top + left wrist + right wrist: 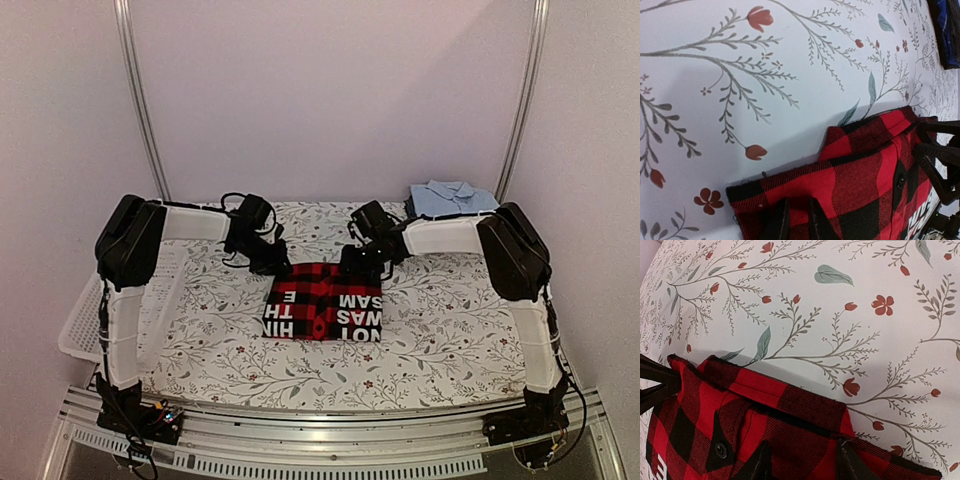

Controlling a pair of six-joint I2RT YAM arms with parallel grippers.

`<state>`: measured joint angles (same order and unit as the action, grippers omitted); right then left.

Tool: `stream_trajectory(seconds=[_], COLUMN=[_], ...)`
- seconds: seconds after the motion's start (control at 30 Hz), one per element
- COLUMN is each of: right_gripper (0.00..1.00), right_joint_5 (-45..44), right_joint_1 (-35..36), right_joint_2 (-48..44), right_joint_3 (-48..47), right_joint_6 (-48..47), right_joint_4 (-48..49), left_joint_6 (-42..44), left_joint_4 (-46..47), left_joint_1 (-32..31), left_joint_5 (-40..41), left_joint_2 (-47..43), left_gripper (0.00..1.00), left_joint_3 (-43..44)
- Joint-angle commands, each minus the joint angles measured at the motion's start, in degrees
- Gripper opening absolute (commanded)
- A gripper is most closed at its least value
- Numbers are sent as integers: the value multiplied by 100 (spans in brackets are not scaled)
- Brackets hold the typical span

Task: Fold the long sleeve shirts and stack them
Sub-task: Smooth out the square-folded shirt at the center of the board.

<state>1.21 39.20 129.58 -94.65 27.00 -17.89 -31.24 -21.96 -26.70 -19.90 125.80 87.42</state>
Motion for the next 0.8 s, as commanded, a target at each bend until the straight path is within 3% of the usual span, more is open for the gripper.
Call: stream_trajectory(seconds=[0.0, 0.2, 0.4, 0.53, 0.77], right_gripper=[42, 44, 46, 46, 46], right_joint_5=[184, 271, -87, -580, -391], right_joint_1=[-391, -510, -192, 275, 972], right_joint_2=[-99, -490, -1042, -1374, -1356], right_joint_3=[354, 421, 391, 482, 559], right_joint_6=[61, 21, -127, -152, 131], right_joint_4=[-107, -180, -547, -728, -623], left_joint_6=[128, 177, 296, 156, -206], left_joint_4=[-209, -312, -493, -248, 405], left_joint_1=[97, 158, 86, -41, -398], left_joint_5=[39, 49, 177, 73, -593], left_joint_2=[-30, -57, -643, -1467, -2186], left_gripper=[15, 15, 32, 33, 29], left_joint_3=[150, 273, 257, -473, -1854])
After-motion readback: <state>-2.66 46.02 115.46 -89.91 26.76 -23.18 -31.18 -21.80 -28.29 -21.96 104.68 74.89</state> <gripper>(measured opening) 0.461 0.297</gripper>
